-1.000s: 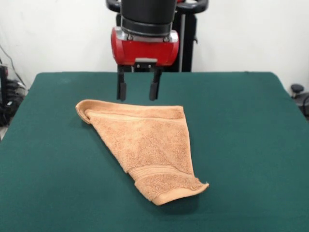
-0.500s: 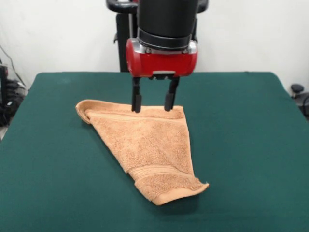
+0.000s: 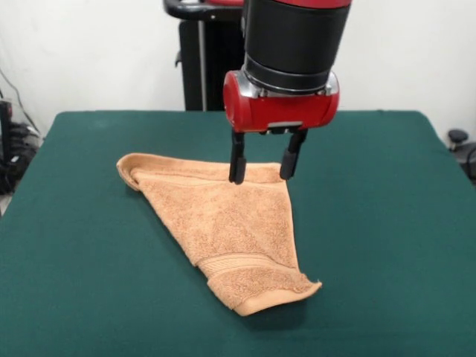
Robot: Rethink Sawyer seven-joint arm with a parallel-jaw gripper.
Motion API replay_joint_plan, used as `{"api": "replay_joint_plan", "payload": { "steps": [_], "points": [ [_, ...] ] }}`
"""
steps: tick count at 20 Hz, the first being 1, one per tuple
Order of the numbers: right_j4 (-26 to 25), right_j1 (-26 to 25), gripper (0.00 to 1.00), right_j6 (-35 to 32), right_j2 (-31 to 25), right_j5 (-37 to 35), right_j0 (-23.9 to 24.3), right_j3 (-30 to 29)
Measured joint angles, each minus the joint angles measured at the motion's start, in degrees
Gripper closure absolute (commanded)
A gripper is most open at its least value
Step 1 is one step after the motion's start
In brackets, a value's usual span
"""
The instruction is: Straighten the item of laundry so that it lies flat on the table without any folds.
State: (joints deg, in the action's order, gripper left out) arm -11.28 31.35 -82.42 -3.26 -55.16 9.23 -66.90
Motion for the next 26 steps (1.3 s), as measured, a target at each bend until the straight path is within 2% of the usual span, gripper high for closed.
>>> {"api": "replay_joint_plan", "payload": {
  "steps": [11, 26],
  "points": [
    [0.5, -3.8, 0.0, 0.0, 0.0, -3.8, -0.1, 7.4],
    [2.2, -5.1, 0.0, 0.0, 0.7, -11.7, -2.1, 16.8]
  ]
}}
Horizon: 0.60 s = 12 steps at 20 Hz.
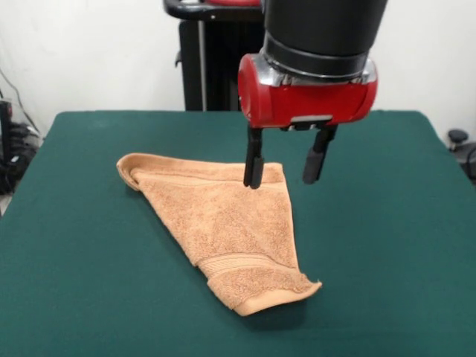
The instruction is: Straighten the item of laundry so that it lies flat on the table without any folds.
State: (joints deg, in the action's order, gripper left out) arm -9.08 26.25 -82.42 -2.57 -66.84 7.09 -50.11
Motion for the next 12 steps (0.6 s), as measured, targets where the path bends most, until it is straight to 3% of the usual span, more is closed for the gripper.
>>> {"api": "replay_joint_plan", "payload": {
  "steps": [7, 12],
  "points": [
    [0.3, -3.4, 0.0, 0.0, 0.4, -3.6, -1.3, 7.5],
    [0.6, -4.7, 0.0, 0.0, 0.7, -3.6, -1.4, 9.2]
  ]
}}
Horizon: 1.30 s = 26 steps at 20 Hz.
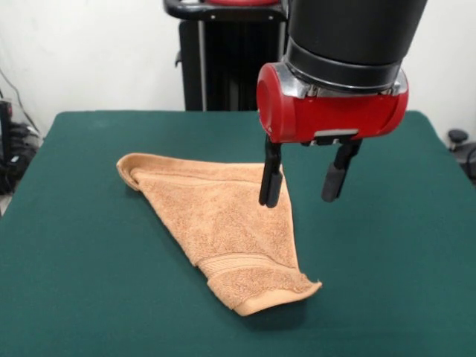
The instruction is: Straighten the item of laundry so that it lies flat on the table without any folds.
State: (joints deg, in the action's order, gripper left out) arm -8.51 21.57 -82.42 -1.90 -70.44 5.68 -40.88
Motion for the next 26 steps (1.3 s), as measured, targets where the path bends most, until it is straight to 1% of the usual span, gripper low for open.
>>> {"api": "replay_joint_plan", "payload": {
  "steps": [4, 7, 8, 11, 13, 16, 18, 22, 25, 26],
  "points": [
    [0.1, 0.1, 0.0, 0.0, 0.2, 0.3, 0.0, -0.3],
    [0.5, 1.1, 0.0, 0.0, 0.3, 1.8, 0.3, -1.9],
    [0.8, 2.1, 0.0, 0.0, 0.3, 3.4, 0.5, -3.5],
    [1.2, 3.2, 0.0, 0.0, 0.3, 5.4, 0.7, -5.3],
    [1.6, 4.7, 0.0, 0.0, 0.3, 8.4, 0.8, -7.6],
    [1.9, 6.0, 0.0, 0.0, 0.3, 10.9, 0.9, -9.7],
    [2.0, 7.4, 0.0, 0.0, 0.3, 13.7, 0.9, -12.2],
    [2.0, 8.7, 0.0, 0.0, 0.4, 16.3, 1.0, -15.4],
    [2.0, 9.1, 0.0, 0.0, 0.4, 16.9, 1.0, -16.6],
    [2.0, 9.5, 0.0, 0.0, 0.4, 17.7, 1.1, -18.0]
  ]
}}
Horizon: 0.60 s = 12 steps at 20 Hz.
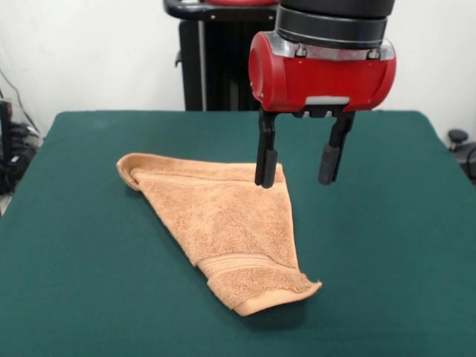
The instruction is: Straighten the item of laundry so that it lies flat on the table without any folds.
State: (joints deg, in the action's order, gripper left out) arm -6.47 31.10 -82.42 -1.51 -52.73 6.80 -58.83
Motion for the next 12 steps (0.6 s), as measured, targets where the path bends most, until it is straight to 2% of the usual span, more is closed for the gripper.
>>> {"api": "replay_joint_plan", "payload": {
  "steps": [12],
  "points": [
    [0.0, 0.1, 0.0, 0.0, 0.0, 6.3, 1.6, -5.6]
  ]
}}
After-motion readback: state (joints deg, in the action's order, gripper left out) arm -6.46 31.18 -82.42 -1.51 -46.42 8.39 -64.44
